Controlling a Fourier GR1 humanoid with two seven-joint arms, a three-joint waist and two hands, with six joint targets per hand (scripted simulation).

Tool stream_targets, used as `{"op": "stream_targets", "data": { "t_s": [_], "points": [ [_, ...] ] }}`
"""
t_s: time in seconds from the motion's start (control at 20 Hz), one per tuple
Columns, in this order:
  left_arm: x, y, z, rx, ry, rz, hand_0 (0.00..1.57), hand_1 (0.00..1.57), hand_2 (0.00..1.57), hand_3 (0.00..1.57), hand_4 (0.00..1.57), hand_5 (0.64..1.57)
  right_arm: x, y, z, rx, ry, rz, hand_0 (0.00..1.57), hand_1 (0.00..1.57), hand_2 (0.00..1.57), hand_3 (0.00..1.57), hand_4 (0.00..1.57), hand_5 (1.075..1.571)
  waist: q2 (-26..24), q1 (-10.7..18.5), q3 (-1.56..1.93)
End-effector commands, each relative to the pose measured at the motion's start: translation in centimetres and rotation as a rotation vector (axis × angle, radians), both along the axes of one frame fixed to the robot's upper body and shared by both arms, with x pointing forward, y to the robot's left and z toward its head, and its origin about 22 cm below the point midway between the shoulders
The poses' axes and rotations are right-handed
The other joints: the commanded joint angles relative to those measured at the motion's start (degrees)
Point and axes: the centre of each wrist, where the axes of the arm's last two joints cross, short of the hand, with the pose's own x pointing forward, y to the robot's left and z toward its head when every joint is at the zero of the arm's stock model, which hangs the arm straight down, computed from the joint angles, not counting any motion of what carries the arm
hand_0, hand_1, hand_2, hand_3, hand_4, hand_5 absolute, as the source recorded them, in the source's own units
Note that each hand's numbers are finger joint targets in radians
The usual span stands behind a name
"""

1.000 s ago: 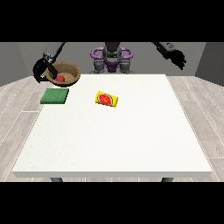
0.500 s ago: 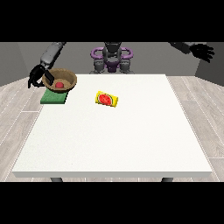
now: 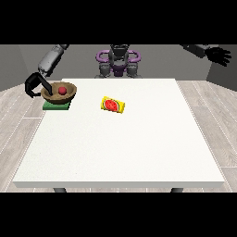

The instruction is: Pick the cup and pour the ball into the bowl, then pick the bowl and place it on the pad

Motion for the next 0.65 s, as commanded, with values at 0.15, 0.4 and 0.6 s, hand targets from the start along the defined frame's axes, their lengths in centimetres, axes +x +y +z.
{"op": "stream_targets", "data": {
  "t_s": [0.15,0.4,0.6],
  "points": [
    [0.5,0.2,1.4,0.007,0.049,0.037,0.00,0.00,0.00,0.00,1.18,1.550,0.8,0.2,0.7,0.037,0.043,0.077,0.00,0.00,0.18,0.12,0.00,1.392,-2.93,-1.69,0.01],
    [2.9,-8.7,-3.3,-0.008,0.169,-0.145,0.00,0.00,0.00,0.00,0.90,1.559,1.4,0.2,1.6,0.022,0.154,0.040,0.00,0.00,0.00,0.00,0.00,1.354,-11.83,-0.07,0.00],
    [1.8,-8.9,-7.2,-0.035,0.357,-0.061,0.00,0.00,0.00,0.00,0.90,1.559,4.6,5.6,1.9,0.099,0.101,0.247,0.00,0.00,0.00,0.00,0.48,1.434,-22.45,-4.19,-0.11]
  ]
}}
